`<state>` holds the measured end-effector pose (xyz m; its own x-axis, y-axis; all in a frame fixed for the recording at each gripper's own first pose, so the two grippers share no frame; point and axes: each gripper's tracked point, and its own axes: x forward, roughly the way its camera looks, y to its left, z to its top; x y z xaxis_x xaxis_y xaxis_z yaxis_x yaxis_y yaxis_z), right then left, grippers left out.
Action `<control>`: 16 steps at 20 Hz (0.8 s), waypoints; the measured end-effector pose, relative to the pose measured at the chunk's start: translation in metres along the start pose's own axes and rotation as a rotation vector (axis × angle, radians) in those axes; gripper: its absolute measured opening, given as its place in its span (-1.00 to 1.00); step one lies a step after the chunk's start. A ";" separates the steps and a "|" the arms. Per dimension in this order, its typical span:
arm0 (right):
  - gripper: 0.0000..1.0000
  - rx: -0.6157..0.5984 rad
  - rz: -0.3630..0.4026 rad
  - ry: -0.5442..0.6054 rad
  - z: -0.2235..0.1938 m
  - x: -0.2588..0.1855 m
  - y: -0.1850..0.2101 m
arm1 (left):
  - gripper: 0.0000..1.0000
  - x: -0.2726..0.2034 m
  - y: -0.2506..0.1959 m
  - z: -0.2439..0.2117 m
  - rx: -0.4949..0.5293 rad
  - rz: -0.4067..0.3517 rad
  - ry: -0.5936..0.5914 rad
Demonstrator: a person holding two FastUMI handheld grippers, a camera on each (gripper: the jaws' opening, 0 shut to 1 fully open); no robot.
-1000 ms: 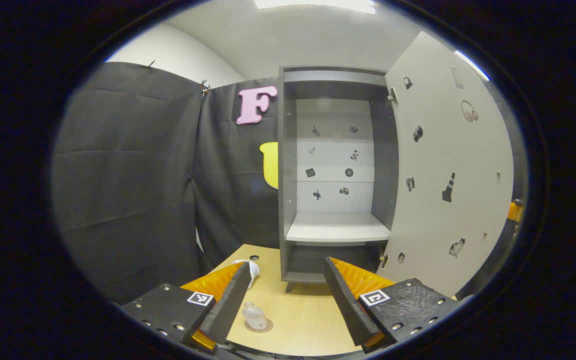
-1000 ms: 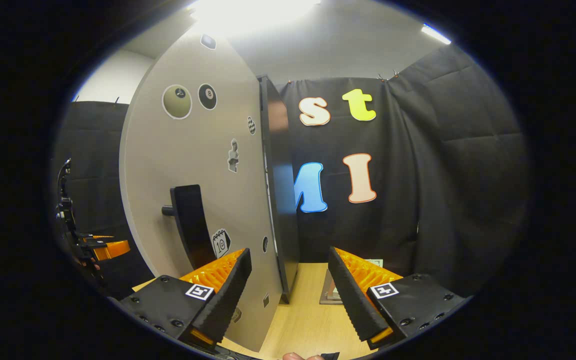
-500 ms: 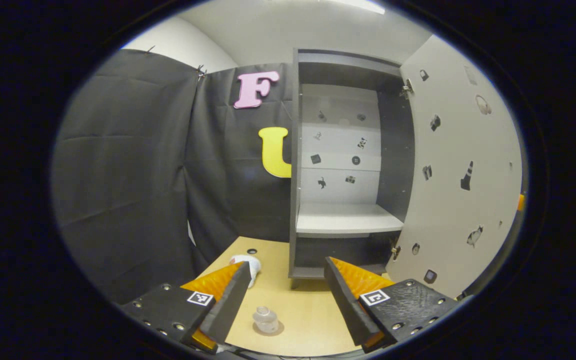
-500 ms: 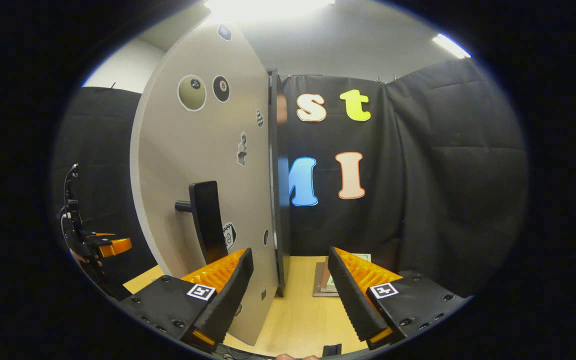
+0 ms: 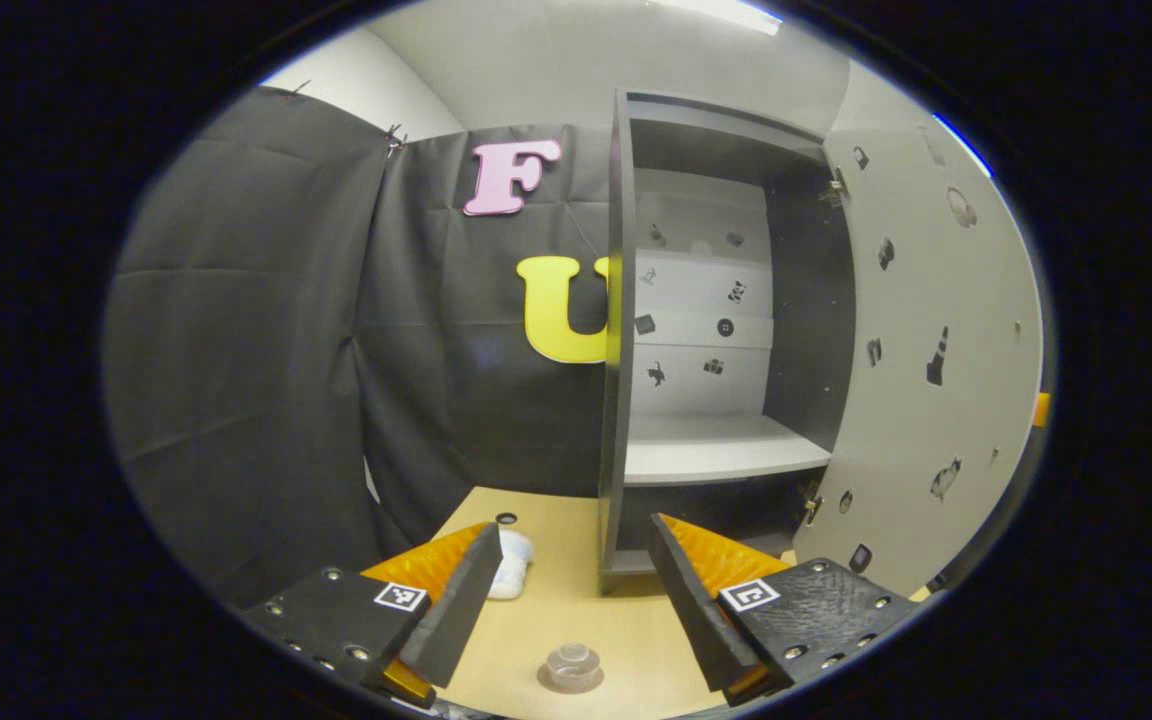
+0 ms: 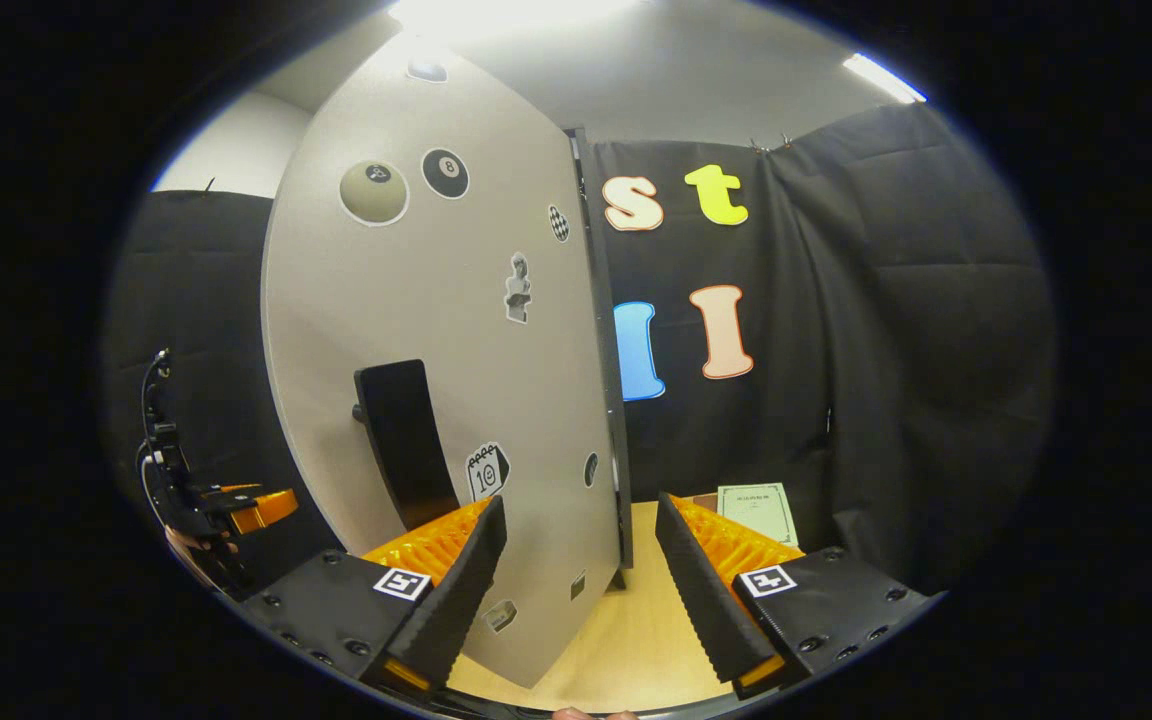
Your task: Open the cabinet door with the right hand, grasp the bottle in the cabinet with the left hand and place it on the coaster, then close the cabinet door with the right hand.
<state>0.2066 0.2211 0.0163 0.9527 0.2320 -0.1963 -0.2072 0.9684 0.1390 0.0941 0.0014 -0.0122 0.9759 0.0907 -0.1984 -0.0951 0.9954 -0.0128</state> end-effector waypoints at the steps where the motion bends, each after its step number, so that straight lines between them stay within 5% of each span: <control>1: 0.92 0.025 0.004 -0.002 -0.002 0.003 0.005 | 0.79 0.003 0.007 -0.001 0.010 -0.004 -0.001; 11: 0.93 0.063 0.111 -0.011 -0.016 0.043 0.107 | 0.79 0.020 0.053 -0.006 0.084 -0.047 -0.009; 16: 0.94 0.033 0.090 -0.042 -0.004 0.070 0.114 | 0.79 0.018 0.061 0.001 0.084 -0.066 -0.029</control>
<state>0.2486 0.3482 0.0141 0.9392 0.3131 -0.1410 -0.2854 0.9401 0.1864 0.1063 0.0639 -0.0154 0.9850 0.0242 -0.1711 -0.0145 0.9982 0.0578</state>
